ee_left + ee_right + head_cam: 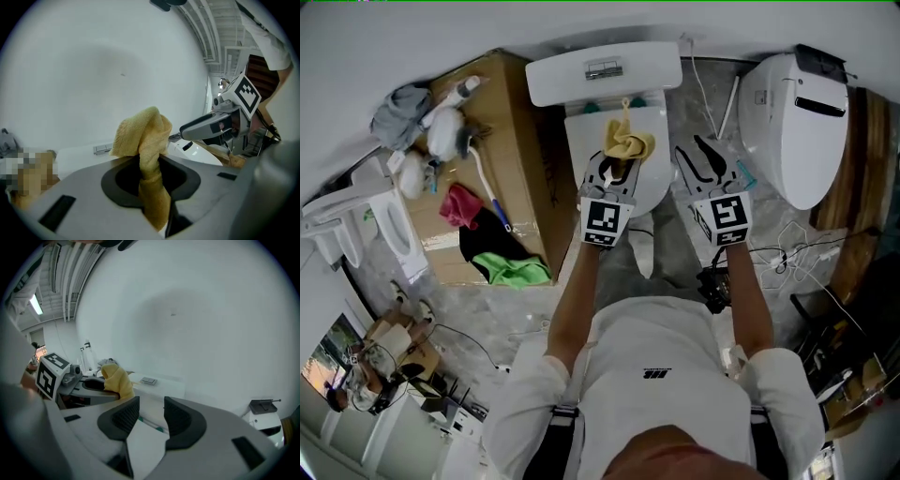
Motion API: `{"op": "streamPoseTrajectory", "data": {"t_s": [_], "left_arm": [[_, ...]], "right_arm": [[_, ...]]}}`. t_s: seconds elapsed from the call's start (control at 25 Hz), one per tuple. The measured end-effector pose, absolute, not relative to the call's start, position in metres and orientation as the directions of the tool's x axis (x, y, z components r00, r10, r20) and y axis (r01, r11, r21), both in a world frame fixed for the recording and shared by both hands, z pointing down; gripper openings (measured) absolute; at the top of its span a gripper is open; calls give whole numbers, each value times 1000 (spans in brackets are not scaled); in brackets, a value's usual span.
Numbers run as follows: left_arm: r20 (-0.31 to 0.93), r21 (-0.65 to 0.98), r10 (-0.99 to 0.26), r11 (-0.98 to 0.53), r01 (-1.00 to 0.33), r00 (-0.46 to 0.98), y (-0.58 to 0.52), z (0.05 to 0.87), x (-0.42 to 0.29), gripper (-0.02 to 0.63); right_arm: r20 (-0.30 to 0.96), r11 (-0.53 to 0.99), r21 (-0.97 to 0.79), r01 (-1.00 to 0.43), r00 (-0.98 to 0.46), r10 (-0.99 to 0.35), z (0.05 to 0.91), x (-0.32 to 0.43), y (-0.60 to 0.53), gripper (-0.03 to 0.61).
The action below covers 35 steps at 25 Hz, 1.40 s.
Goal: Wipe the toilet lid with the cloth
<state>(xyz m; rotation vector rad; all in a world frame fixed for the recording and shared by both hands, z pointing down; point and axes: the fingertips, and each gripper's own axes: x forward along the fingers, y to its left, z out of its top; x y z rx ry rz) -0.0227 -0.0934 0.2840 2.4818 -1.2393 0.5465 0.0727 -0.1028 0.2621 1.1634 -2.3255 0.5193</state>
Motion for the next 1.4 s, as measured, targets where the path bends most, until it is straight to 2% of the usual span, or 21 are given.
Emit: {"op": "streamPoseTrajectory", "data": {"t_s": [0.56,1.4], "left_arm": [[548,165,-634,-557,-814,545,-116,410,27,106],[637,230,-516,-583,-779,573,-116,562,85,106]], "right_arm": [[641,622,-183,-761,-572,-511,384,97,-111,176],[684,600,-246,-761,-575,-449,515,128,-100,176]]}}
